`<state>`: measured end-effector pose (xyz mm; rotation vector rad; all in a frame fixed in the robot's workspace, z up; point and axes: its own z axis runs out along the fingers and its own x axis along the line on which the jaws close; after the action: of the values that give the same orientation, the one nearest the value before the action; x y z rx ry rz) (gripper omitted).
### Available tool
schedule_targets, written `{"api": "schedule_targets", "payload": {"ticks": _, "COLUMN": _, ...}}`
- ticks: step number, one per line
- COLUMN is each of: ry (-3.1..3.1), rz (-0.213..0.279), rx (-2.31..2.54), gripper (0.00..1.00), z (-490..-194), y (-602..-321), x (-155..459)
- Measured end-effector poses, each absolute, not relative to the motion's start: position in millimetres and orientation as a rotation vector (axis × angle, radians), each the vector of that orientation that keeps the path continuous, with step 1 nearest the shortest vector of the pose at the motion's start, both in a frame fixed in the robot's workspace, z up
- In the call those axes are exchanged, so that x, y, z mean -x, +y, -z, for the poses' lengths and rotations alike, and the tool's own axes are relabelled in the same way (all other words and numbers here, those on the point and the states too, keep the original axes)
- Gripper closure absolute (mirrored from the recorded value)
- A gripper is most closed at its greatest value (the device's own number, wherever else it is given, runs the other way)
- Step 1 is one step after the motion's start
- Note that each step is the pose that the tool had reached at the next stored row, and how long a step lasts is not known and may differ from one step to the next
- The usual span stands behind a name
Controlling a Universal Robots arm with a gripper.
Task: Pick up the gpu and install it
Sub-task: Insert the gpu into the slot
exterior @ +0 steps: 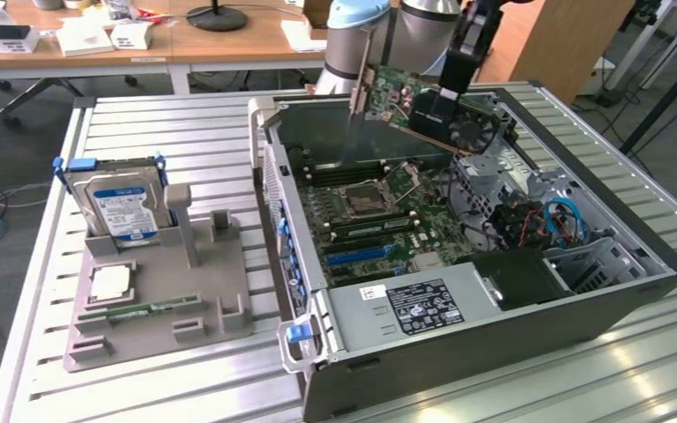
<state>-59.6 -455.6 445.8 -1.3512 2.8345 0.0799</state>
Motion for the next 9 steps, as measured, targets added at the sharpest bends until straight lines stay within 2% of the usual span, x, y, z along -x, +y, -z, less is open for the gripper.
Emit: {"api": "schedule_targets", "payload": {"ticks": 9, "ry": 2.720, "rz": -0.080, "rx": 1.577, "gripper": 0.74, "z": -445.0, "y": -455.6, "x": 59.6}}
